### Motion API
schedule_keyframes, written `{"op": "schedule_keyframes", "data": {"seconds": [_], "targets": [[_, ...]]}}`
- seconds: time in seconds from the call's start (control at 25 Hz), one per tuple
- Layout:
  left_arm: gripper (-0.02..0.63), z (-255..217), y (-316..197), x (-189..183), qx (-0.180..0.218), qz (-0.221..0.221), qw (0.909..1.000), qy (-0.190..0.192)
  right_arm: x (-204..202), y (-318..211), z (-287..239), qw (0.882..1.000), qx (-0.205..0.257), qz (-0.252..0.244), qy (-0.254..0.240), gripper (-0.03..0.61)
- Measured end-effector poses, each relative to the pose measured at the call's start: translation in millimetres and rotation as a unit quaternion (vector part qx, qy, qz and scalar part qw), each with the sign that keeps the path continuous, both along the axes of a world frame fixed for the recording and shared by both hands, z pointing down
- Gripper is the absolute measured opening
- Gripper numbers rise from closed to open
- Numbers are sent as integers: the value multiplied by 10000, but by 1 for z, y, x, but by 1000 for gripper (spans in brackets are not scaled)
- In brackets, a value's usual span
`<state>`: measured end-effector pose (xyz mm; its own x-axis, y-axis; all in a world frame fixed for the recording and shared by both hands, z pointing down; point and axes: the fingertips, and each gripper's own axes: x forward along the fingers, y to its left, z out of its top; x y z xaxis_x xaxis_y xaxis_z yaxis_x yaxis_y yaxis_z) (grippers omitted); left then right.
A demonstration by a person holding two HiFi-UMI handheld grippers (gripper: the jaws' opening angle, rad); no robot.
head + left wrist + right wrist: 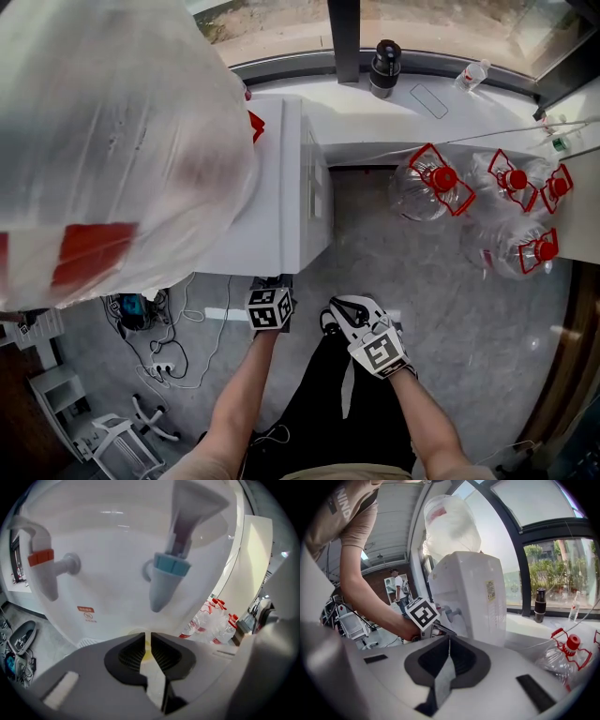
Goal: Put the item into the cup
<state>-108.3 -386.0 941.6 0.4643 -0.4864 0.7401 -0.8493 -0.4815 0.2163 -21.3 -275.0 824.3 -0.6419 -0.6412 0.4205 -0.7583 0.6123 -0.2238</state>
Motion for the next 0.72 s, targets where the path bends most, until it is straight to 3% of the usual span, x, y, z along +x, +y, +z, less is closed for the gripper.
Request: {"op": "schedule_keyframes", "data": {"seconds": [0.08,0.24,0.4,0.72], "targets": [[8,-9,5,-6,129,-112,9999,-26,0,2,-6,10000,47,-21,22,12],[8,-29,32,-10,33,-127,9999,65,3,8,-25,9999,87,-12,129,12],[8,-72,64,-13,-45,-91,9998,163,4,14,-69,9999,58,110,-75,12],[8,-217,70,-7,987,-144,9937,517,4,0,-177,9991,414,83,-3,12]]}}
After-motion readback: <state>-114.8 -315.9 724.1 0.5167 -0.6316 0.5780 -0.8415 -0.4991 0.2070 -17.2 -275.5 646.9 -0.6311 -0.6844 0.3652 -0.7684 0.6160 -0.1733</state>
